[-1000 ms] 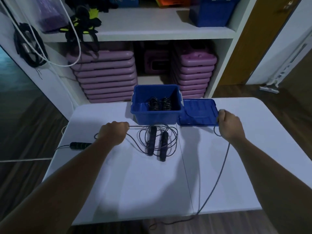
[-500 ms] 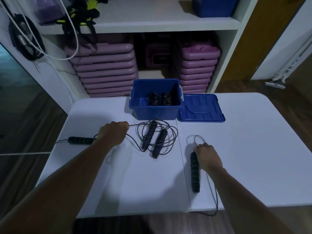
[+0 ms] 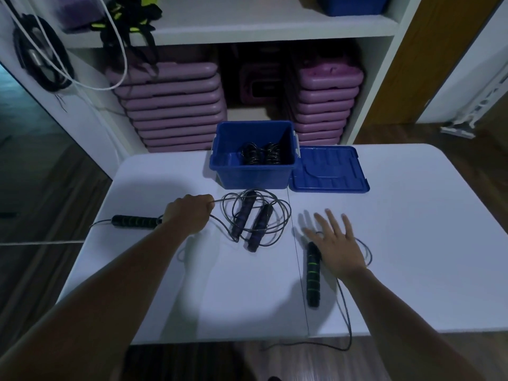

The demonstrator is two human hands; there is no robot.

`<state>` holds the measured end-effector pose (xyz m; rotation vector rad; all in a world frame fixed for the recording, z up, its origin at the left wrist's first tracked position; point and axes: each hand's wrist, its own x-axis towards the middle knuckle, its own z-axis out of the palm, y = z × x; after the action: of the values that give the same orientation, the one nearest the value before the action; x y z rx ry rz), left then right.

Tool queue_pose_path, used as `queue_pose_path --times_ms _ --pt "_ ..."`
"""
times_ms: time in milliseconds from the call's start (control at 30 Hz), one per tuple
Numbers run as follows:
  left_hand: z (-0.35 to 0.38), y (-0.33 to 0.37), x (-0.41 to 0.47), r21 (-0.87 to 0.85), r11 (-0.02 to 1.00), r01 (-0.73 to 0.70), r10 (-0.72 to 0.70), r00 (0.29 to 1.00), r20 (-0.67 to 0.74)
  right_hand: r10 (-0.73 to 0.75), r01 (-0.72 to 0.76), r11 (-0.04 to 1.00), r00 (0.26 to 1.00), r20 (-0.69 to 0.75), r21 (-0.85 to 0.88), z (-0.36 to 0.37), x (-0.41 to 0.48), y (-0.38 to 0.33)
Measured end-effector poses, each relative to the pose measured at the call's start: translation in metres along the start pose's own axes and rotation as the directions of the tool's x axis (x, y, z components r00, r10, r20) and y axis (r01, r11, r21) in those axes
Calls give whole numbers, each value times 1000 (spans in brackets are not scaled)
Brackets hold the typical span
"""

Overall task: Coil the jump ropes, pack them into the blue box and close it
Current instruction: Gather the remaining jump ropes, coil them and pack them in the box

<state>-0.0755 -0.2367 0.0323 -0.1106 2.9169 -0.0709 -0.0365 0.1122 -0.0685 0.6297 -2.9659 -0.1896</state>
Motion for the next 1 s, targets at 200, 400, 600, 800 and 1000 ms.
queue_pose_path --times_ms 200,400,600,800,1000 --pt "0 2 0 -11 1000 7 -7 1000 1 -183 168 983 947 263 79 -8 3 20" --pt "1 3 3 -30 999 21 -21 1000 0 202 -223 974 932 302 38 -9 -1 24" --pt "-5 -3 6 -52 990 128 -131 990 -53 425 -443 895 802 419 -59 -22 7 31" --pt "-1 -2 7 -89 988 129 -132 991 -31 576 -686 727 629 522 24 -29 13 26" --pt "7 3 13 -193 977 91 -80 995 66 547 -721 691 567 616 49 -39 31 21"
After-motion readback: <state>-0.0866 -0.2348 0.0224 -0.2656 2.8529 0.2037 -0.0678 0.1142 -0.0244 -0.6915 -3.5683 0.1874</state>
